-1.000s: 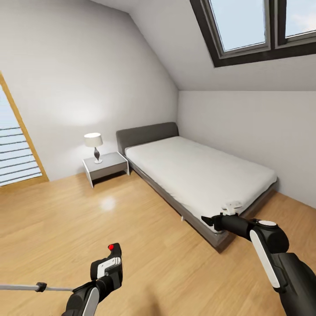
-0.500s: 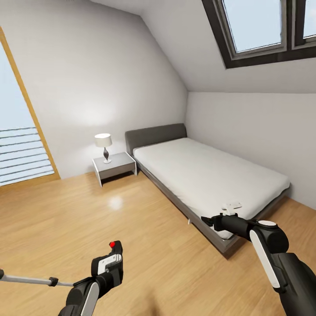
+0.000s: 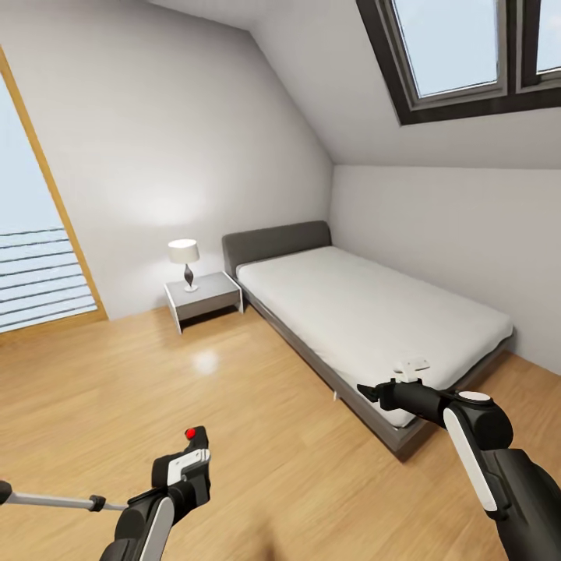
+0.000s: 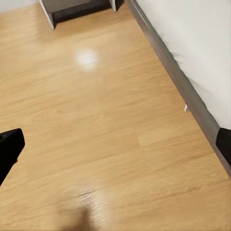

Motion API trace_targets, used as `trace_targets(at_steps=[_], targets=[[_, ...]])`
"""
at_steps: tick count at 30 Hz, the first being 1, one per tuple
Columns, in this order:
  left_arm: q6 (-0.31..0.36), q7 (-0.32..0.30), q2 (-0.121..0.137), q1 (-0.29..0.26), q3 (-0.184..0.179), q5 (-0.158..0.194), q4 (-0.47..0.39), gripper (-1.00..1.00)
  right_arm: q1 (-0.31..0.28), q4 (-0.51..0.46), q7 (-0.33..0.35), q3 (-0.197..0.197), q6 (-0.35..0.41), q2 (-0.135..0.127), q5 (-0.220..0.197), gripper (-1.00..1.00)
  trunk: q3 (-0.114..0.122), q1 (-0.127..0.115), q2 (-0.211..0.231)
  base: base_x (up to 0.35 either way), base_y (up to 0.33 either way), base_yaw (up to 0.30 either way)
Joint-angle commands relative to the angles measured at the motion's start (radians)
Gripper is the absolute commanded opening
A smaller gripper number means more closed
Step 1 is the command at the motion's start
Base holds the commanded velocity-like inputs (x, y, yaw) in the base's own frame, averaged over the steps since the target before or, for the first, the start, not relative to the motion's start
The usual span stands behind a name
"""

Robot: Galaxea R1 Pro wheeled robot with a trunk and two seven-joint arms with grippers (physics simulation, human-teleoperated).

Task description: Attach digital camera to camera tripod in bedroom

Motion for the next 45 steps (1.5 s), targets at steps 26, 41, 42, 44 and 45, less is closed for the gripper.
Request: trace_targets(at_steps=[26,41,42,44,45], targets=[[-0.066,0.010,0.040,-0.015,0.013,0.017,0.166,-1.00,-0.001,-0.001,-0.004,0.000,0.005,-0.002,-0.008,1.00,0.080,-0.100,0.182,0.000,0.000,0.000],[-0.098,0.009,0.044,-0.042,0.012,0.018,0.243,-1.00,-0.001,-0.001,-0.004,0.000,0.004,-0.002,-0.008,1.00,0.127,-0.157,0.287,0.000,0.000,0.000],[-0.100,0.009,0.044,-0.043,0.012,0.018,0.245,-1.00,-0.001,-0.001,-0.004,0.000,0.004,-0.002,-0.008,1.00,0.131,-0.161,0.294,0.000,0.000,0.000],[-0.103,0.009,0.044,-0.043,0.012,0.018,0.247,-1.00,-0.001,-0.001,-0.004,-0.001,0.004,-0.002,-0.008,1.00,0.137,-0.169,0.308,0.000,0.000,0.000],[-0.104,0.009,0.044,-0.044,0.012,0.018,0.249,-1.00,-0.001,-0.001,-0.004,-0.001,0.004,-0.002,-0.008,1.00,0.140,-0.173,0.315,0.000,0.000,0.000]])
